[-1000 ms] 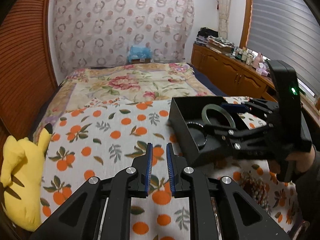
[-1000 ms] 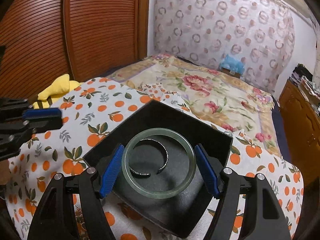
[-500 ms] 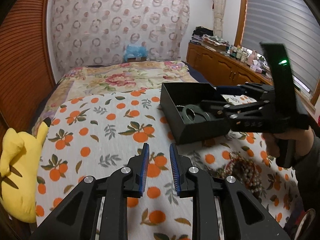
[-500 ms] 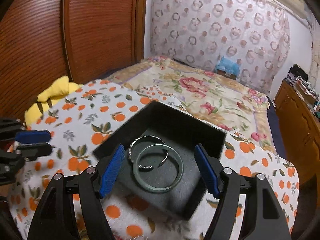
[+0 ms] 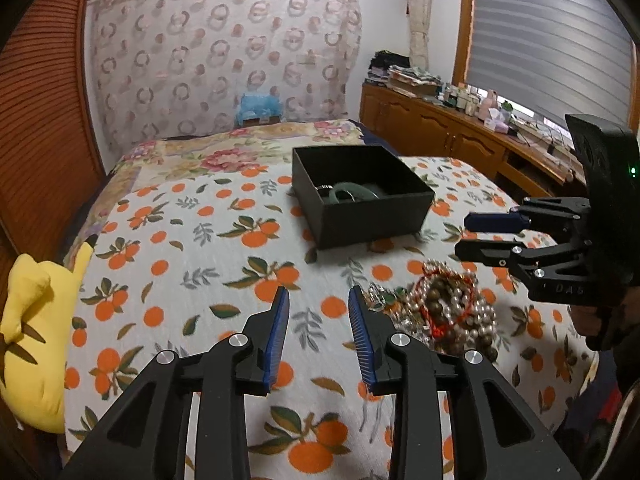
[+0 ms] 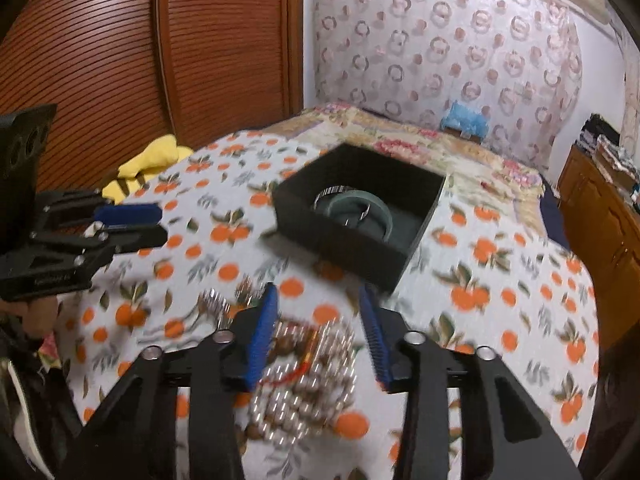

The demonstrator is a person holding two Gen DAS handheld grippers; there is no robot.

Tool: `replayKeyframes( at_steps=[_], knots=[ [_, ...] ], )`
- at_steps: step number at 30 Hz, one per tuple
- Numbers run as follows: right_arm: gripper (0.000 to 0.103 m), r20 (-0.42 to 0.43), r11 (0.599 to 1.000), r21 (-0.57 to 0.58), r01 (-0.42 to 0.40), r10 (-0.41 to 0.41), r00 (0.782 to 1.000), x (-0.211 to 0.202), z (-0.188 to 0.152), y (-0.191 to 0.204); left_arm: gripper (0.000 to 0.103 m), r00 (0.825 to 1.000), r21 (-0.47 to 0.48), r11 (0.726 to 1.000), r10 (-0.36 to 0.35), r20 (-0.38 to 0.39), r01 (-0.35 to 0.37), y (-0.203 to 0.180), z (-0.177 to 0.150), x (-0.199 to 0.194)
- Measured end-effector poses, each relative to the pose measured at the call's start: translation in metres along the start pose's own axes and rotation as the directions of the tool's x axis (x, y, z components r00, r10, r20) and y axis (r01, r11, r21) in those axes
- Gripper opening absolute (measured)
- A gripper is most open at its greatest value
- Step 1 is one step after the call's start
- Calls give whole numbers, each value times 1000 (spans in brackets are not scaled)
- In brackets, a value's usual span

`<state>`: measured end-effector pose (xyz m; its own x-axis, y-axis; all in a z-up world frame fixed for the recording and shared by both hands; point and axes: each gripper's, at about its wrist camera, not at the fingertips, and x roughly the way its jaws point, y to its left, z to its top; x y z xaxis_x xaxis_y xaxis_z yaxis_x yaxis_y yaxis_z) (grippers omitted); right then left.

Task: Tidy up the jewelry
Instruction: 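Grasp the red beaded bracelet with the right tool while the left tool grasps the silver hair comb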

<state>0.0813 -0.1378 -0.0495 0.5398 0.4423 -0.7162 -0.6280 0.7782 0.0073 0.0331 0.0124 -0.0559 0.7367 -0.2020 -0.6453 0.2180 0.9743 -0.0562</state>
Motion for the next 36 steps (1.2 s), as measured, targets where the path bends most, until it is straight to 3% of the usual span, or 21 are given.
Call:
replayKeyframes(
  at_steps=[2,11,14,19,28,36],
  knots=[
    [31,-26,1000,-3,-4,4,1000,5,-8,3,30,1000,3,1000,-7,-8,7,-2,-4,3],
    [23,-97,1000,16,11,-9,995,24,-16,0,33,998,12,999,-41,-46,42,-10,-14,14],
    [12,-97,1000,13,2,-1,995,25,-16,0,33,997,17,999,-49,-60,50,-13,-16,17],
    [8,-56,1000,7,17,-17,998,15,-14,-2,36,995,28,998,-56,-82,59,-18,-19,22],
    [8,74,997,56,49,-53,996,-26,-9,-17,56,990,65,995,-73,-118,81,-33,-21,29],
    [8,113,994,83,75,-84,990,-41,-12,-27,58,984,105,991,-66,-167,85,-47,-22,42]
  ],
)
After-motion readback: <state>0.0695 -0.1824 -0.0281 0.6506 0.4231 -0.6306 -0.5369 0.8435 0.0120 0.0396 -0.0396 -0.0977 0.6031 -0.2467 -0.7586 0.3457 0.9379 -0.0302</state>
